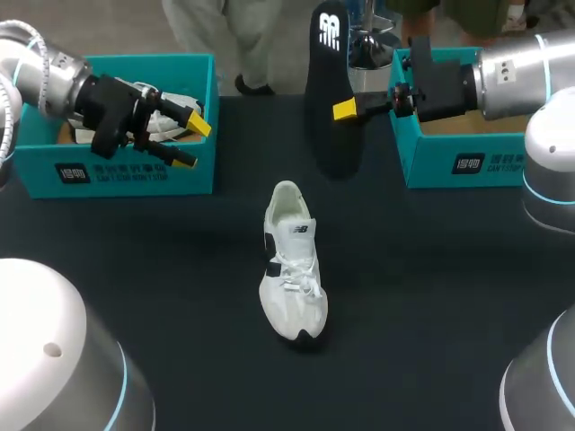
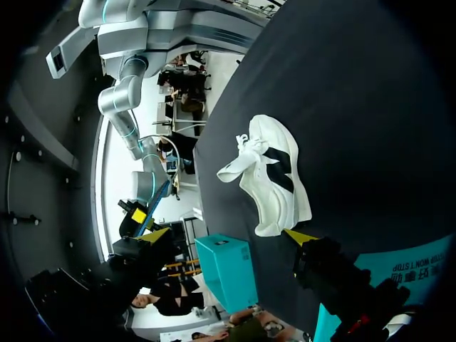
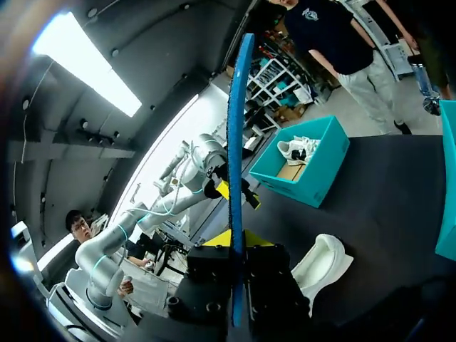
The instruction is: Take the shoe out of the shoebox, open the shoe tongue, remove and reinsert the insole, then place the shoe into the shoebox
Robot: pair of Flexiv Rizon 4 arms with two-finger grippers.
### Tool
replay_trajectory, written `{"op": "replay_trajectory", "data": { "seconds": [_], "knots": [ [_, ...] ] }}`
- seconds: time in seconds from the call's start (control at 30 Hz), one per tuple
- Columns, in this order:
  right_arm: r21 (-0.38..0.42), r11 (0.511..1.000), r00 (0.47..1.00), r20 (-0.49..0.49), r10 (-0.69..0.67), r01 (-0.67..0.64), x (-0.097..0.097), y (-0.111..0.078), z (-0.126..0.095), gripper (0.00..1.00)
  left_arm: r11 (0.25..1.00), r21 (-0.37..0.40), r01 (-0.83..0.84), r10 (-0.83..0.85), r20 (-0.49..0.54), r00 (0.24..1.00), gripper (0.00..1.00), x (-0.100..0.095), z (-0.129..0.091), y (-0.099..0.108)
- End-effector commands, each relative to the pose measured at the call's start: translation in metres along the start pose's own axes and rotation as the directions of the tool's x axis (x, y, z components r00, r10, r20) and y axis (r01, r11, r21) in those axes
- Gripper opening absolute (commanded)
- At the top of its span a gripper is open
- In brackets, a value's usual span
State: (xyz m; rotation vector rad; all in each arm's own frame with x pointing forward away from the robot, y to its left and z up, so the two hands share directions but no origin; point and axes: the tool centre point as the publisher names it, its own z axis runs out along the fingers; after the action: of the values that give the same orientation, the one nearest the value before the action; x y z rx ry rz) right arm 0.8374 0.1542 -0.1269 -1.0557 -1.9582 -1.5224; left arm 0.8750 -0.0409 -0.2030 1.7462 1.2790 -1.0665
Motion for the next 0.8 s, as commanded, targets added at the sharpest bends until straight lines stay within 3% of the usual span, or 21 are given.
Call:
{"op": "replay_trajectory", "data": {
  "seconds": [0.03, 0.1, 0.8],
  "knots": [
    [0.032, 0.999, 0.999, -0.031, -0.009, 0.01, -0.014, 0.0186, 0.0247, 0.0, 1.0, 0.0, 0.0, 0.0, -0.004, 1.0, 1.0, -0.0005, -0.0005, -0.0008],
    [0.029, 1.0, 0.998, -0.059, -0.011, 0.013, -0.0167, 0.0211, 0.0322, 0.0, 1.0, 0.0, 0.0, 0.0, -0.004, 1.0, 1.0, -0.0005, -0.0005, -0.0008],
    [0.029, 1.0, 0.998, -0.059, -0.011, 0.013, -0.0167, 0.0211, 0.0322, 0.0, 1.0, 0.0, 0.0, 0.0, -0.004, 1.0, 1.0, -0.0005, -0.0005, -0.0008]
  ]
}}
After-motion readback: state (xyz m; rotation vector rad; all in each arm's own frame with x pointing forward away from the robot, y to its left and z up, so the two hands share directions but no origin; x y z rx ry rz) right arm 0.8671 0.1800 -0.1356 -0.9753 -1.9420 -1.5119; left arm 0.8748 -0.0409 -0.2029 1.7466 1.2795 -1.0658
